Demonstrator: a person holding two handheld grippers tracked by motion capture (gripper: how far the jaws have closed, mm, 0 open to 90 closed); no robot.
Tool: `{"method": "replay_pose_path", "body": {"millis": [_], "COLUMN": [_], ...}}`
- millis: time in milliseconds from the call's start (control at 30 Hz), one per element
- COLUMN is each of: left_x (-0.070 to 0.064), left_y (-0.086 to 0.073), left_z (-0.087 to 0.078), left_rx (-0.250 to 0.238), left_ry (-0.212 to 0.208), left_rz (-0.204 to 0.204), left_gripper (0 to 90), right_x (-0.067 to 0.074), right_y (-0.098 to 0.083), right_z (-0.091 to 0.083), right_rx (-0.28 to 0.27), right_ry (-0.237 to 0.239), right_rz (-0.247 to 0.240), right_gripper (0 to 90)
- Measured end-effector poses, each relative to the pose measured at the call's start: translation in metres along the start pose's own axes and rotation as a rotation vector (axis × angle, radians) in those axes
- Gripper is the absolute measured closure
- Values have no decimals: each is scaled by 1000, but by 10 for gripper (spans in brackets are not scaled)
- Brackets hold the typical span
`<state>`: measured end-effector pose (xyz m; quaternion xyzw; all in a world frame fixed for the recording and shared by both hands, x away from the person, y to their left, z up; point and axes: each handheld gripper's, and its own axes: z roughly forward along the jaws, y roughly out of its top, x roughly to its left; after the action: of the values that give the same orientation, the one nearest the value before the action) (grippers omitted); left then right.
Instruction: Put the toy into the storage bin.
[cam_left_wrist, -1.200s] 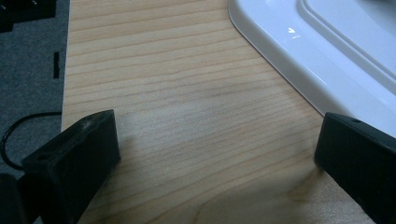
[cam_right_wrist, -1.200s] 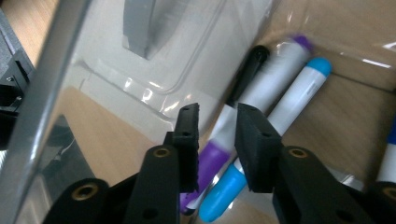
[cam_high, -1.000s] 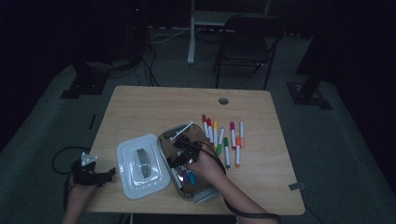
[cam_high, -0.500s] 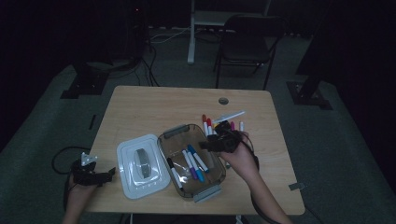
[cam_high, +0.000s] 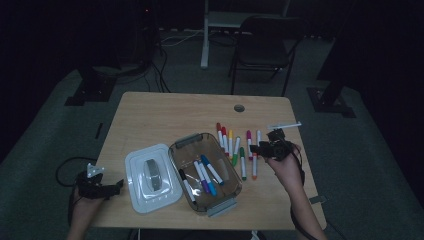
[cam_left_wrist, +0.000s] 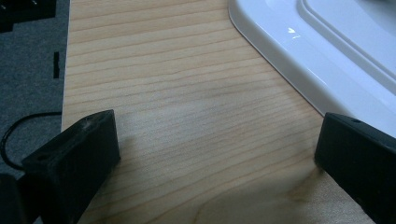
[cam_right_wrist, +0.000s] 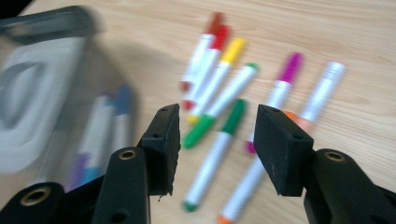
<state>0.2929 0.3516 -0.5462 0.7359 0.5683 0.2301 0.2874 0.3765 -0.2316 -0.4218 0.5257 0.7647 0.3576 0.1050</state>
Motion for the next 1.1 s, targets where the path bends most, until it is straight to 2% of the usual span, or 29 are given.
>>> {"method": "replay_pose_path", "body": {"millis": [67,100,133,200,233,267,433,600,633,667,767,833,900,1100], "left_x": [0,0,0,0,0,0,-1,-1,-1,-1,-1,-1,-1,-1], "left_y": [0,0,0,0,0,0,0,-1,-1,-1,-1,-1,-1,-1], "left_z": [0,0,0,0,0,0,0,0,0,0,0,0,0,0], "left_rx": [-1,-1,-1,0,0,0,-1,-1,-1,-1,-1,-1,-1,0], "left_ry": [0,0,0,2,2,3,4,5,5,6,5,5,5,5], "left_rz": [-1,-1,-1,-2,-2,-3,-4,-6,-6,-6,-6,-6,-6,-6], "left_gripper": [5,5,5,5,5,5,5,5,5,5,5,5,5,5], "right_x": [-13,-13,-19,-34,-34,-42,-57,-64,-64,-66,-68,-70,-71,-79], "right_y": [-3,-3,-5,-7,-7,-8,-5,4,4,8,11,11,11,0], "right_z": [7,7,12,26,26,36,61,83,83,91,97,104,106,107], "right_rx": [0,0,0,4,4,13,42,62,62,74,87,110,120,146], "right_ry": [-38,-38,-61,-95,-95,-116,-144,-160,-160,-176,-173,-202,-194,-211], "right_rz": [22,22,37,71,71,86,133,156,156,154,167,169,178,197], "right_gripper": [536,536,536,537,537,544,566,583,583,604,604,616,615,664]}}
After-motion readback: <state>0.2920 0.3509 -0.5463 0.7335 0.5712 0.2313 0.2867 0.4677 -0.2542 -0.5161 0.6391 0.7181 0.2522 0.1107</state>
